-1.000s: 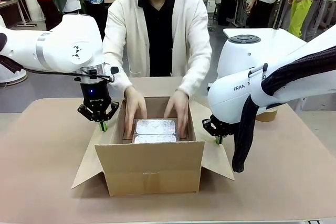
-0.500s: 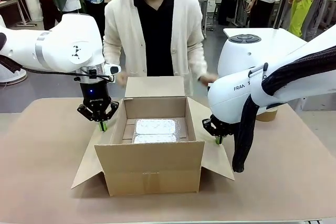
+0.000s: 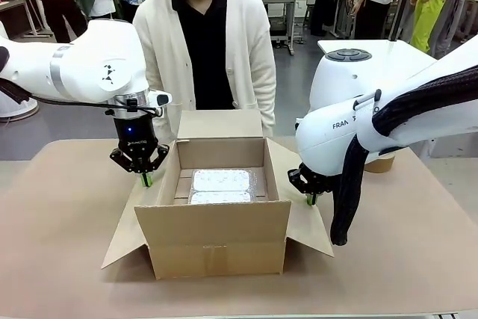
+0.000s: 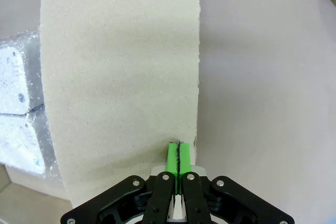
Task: Wrap the clocks to prevent damage.
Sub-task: Once the human has placed the objects inside and stepped back, release both hands from the side flaps of the Package Box.
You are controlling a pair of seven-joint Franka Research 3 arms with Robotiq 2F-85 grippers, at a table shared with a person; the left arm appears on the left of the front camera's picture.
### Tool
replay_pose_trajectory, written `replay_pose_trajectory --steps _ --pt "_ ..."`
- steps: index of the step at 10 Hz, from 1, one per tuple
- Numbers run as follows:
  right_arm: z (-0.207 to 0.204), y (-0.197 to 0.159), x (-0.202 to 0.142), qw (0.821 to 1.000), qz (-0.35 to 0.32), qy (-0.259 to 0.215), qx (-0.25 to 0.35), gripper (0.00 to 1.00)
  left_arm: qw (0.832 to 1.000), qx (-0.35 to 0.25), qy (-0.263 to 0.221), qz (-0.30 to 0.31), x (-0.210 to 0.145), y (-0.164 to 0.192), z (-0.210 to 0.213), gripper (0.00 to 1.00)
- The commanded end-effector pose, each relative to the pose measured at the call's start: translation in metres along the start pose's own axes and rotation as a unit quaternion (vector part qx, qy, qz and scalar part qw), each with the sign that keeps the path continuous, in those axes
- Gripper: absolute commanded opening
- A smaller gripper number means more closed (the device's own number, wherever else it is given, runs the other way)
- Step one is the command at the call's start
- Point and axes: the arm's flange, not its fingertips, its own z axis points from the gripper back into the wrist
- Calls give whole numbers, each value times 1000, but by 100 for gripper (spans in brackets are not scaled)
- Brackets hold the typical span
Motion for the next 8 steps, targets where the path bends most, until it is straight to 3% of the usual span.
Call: replay_pose_trajectory --steps 1,2,3,4,6,8 --pt "0 0 0 1000 0 0 0 1 1000 0 0 0 0 0 0 0" --pt "41 0 1 999 17 -29 3 1 998 -4 -21 -59 -4 6 45 0" --pt "81 -1 -5 995 88 -35 -12 1 987 23 -35 -156 -15 17 84 0" --pt "119 -14 -14 977 205 -14 -55 1 966 45 -31 -254 -36 44 111 0" --pt "165 -59 -26 936 345 3 -69 1 915 76 -40 -394 -73 99 141 0" --pt "180 -93 -44 889 449 29 -88 1 869 96 -67 -481 -92 137 148 0"
